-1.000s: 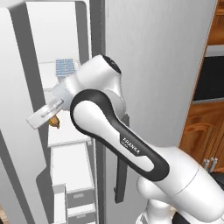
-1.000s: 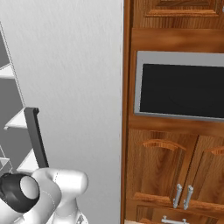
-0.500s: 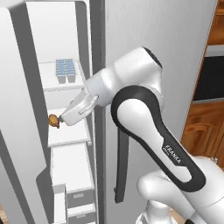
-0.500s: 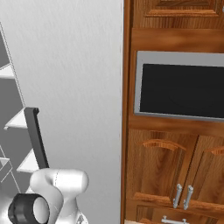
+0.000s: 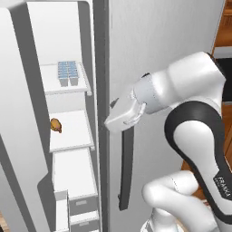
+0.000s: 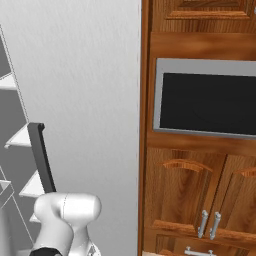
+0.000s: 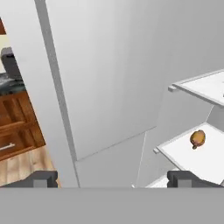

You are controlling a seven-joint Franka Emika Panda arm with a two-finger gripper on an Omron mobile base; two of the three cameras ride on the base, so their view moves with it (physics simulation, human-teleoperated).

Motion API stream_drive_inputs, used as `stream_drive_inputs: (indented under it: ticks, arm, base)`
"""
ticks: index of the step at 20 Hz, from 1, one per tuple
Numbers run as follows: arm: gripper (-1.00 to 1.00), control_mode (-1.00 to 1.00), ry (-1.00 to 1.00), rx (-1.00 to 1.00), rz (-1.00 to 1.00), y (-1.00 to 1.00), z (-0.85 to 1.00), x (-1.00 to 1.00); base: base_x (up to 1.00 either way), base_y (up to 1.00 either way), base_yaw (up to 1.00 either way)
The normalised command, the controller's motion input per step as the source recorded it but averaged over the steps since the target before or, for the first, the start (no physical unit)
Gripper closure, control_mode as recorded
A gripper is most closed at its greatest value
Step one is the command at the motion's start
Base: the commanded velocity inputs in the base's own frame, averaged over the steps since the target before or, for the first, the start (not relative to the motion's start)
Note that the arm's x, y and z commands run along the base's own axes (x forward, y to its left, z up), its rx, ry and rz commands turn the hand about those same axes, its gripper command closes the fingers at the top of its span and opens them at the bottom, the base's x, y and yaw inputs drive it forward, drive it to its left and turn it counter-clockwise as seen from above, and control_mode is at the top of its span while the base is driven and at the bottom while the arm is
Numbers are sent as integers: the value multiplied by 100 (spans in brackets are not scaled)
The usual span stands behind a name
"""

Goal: Open the freezer door, pick up the ice cube tray from the freezer, and place it on the dining counter.

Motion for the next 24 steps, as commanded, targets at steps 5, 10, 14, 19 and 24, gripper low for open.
stream_drive_inputs:
  ticks: [5, 10, 14, 19, 24]
  arm:
    - [-100, -100, -1, 0, -27, -74, 5, -28]
    - [-100, -100, 0, 0, -28, -78, 2, -13]
    - [-100, -100, 0, 0, -27, -75, 8, -6]
    - [-100, -100, 1, 0, -27, -61, 11, 0]
    - [-100, -100, 0, 0, -29, -42, 4, 0]
  base:
    - [0, 0, 0]
    - [0, 0, 0]
    - [0, 0, 0]
    - [0, 0, 0]
    - [0, 0, 0]
